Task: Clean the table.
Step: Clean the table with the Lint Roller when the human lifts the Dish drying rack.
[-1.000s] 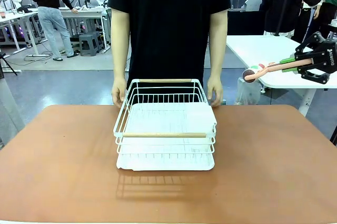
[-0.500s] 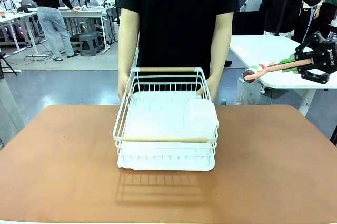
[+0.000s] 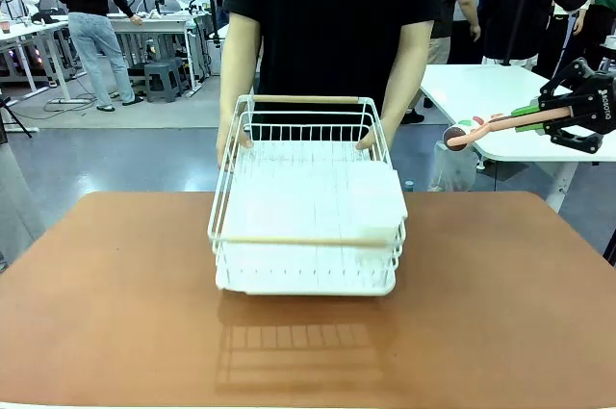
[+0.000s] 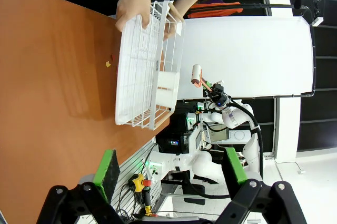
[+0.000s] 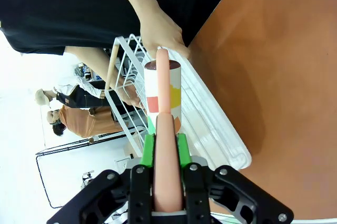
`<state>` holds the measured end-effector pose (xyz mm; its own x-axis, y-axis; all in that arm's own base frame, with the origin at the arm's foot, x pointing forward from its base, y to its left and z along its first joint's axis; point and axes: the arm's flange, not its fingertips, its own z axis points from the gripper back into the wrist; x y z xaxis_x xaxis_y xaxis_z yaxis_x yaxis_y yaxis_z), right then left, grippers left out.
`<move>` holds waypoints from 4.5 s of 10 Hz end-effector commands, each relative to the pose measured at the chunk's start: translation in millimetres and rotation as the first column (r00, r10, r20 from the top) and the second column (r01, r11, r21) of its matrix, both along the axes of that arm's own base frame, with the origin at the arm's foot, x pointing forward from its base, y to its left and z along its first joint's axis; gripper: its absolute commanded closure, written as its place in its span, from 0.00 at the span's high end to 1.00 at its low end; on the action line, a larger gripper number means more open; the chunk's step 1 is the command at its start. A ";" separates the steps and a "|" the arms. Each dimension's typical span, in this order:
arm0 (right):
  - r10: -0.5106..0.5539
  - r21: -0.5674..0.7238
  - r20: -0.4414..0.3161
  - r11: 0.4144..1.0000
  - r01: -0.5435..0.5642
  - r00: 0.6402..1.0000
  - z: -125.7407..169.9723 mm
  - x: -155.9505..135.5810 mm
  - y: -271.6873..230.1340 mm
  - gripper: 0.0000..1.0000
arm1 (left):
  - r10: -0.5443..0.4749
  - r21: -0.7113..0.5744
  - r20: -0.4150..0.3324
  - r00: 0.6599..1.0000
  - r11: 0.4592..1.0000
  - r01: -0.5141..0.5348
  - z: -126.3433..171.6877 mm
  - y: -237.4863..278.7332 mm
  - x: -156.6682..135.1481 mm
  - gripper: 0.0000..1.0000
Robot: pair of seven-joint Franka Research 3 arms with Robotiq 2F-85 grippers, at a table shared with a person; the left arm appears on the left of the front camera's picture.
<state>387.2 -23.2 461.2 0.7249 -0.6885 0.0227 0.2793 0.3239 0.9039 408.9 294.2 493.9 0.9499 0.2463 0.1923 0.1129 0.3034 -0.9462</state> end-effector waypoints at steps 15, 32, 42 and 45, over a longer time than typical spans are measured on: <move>0.483 -0.396 -0.129 0.775 -0.492 0.866 20.6 124.1 88.2 0.21 | -0.001 -0.025 0.016 1.000 1.000 0.001 2.4 1.1 -2.4 1.00; 0.584 -0.283 -0.258 0.716 -0.638 0.770 -140.5 222.4 211.8 0.21 | -0.001 -0.025 0.016 1.000 1.000 0.001 2.4 1.1 -2.4 1.00; 0.633 -0.219 -0.396 0.639 -0.738 0.665 -216.4 246.7 282.1 0.21 | -0.001 -0.025 0.016 1.000 1.000 0.001 2.4 1.1 -2.4 1.00; 0.671 -0.186 -0.441 0.582 -0.792 0.597 -233.3 243.9 350.0 0.21 | -0.001 -0.025 0.016 1.000 1.000 0.001 2.4 1.1 -2.4 1.00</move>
<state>638.5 308.0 274.9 0.9971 0.0371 -0.0664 0.0205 0.7102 0.7037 409.1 294.0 493.9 0.9500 0.2459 0.1925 0.1134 0.3028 -0.9463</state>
